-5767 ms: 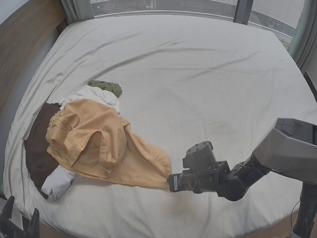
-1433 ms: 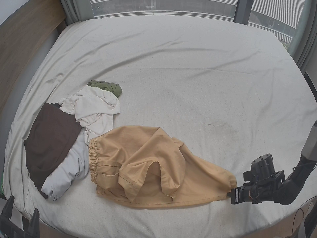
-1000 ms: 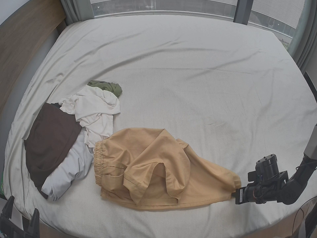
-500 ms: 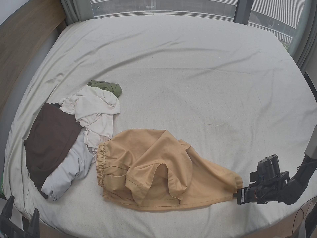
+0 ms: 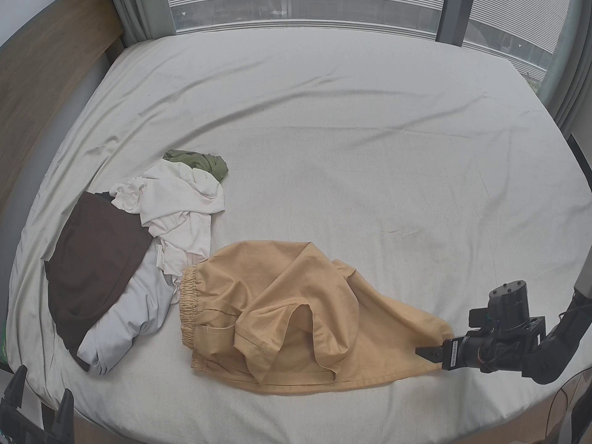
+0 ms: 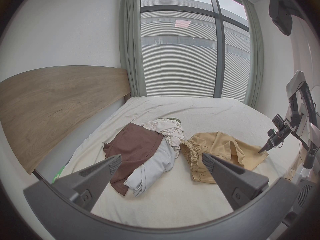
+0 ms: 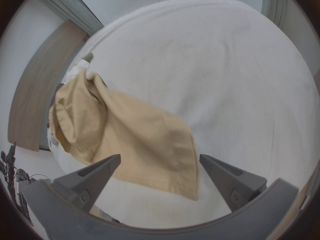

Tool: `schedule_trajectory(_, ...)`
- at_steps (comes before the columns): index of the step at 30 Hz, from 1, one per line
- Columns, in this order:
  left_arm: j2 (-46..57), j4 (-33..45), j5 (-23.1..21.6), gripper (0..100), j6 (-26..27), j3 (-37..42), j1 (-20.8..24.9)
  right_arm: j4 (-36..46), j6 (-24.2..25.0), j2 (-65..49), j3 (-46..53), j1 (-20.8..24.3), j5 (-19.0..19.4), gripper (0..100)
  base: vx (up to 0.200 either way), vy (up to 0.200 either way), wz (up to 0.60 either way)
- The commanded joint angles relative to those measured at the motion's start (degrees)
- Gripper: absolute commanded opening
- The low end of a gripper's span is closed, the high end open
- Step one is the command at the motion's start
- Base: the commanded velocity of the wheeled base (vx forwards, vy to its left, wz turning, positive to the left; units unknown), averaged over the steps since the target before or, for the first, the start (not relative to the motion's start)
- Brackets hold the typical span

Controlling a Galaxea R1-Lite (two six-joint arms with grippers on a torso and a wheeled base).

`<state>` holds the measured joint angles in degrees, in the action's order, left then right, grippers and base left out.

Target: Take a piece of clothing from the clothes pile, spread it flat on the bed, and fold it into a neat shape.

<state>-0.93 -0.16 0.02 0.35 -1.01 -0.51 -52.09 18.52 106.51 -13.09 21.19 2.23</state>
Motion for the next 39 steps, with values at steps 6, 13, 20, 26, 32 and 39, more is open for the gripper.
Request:
schedule_trajectory(6, 0.93, -0.02, -0.90, 100, 0.09, 1.01, -0.02, -2.75, 0.20, -13.17, 0.52, 7.99, -0.47, 100, 0.000, 0.000, 0.00)
schedule_trajectory(13, 0.93, 0.07, -0.99, 100, 0.17, 1.01, 0.07, -2.75, -0.15, -14.31, -4.13, 8.08, -2.67, 100, 0.000, 0.000, 0.00)
schedule_trajectory(20, 0.93, 0.16, -2.49, 100, 0.88, 1.01, 0.16, -2.75, 0.20, -14.49, -6.51, 14.14, -1.09, 100, 0.000, 0.000, 0.00)
schedule_trajectory(26, 0.93, -1.86, -4.16, 100, 0.44, -0.48, -0.02, -6.88, 0.38, -9.39, -7.83, 16.25, 1.81, 100, 0.000, 0.000, 0.00)
schedule_trajectory(32, -15.51, -4.85, -6.62, 100, -1.06, -25.27, 1.57, -13.39, 0.29, -4.91, -7.65, 17.05, 4.89, 100, 0.000, 0.000, 0.00)
schedule_trajectory(39, -28.34, -5.11, -15.41, 100, -18.55, -26.32, 9.92, -24.37, 3.81, 0.10, -3.52, 18.36, 9.19, 100, 0.000, 0.000, 0.00)
